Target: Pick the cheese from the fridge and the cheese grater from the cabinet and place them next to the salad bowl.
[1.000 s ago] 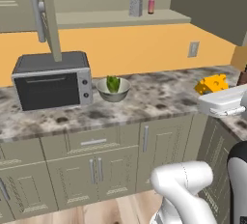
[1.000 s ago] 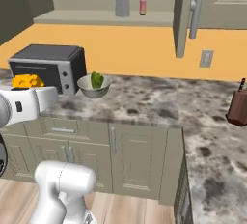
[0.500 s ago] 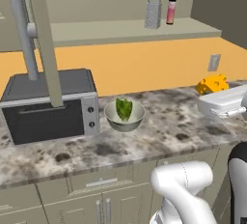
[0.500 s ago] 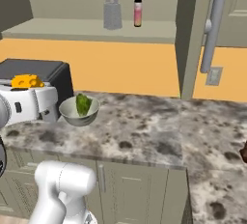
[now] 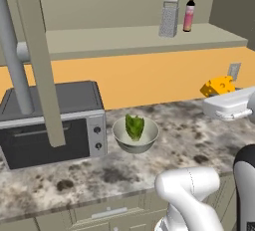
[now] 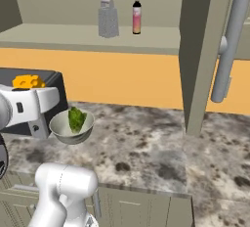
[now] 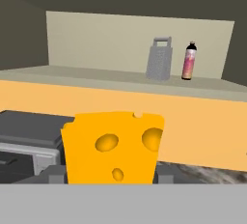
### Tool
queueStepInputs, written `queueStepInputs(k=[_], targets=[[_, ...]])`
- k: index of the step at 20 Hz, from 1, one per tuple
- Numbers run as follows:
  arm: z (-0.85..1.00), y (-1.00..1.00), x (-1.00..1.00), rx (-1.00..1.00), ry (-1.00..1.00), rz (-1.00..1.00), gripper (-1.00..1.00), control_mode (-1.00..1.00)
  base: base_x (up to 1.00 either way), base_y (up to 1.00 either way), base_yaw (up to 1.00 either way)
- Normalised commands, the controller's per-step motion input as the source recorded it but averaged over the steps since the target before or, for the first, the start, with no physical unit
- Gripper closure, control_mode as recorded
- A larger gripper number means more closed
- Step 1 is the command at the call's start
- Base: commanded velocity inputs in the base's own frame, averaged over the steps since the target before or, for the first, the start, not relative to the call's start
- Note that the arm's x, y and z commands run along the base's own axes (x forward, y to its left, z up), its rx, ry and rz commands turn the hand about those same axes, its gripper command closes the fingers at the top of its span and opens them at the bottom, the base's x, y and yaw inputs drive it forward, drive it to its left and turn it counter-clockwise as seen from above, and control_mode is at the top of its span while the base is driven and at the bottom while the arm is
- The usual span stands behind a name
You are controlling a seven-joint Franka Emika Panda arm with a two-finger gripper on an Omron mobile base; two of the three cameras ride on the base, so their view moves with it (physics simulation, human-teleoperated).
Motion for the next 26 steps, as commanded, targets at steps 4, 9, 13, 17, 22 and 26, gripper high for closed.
queueStepInputs(k=[4,9,13,17,22,26], targets=[[0.0,0.0,0.0,0.0,0.0,0.0,1.0,1.0,0.72,-0.07,-0.01],[0.0,0.0,0.0,0.0,0.0,0.0,1.0,1.0,0.11,0.0,0.0],[0.0,0.0,0.0,0.0,0.0,0.0,1.0,1.0,0.0,0.0,0.0],[0.0,0.0,0.0,0.0,0.0,0.0,1.0,1.0,0.0,0.0,0.0],[0.0,0.0,0.23,0.0,0.26,-0.01,1.0,-1.0,0.0,0.0,0.0],[0.0,-0.01,0.13,0.0,0.21,-0.02,1.0,-1.0,0.0,0.0,0.0]])
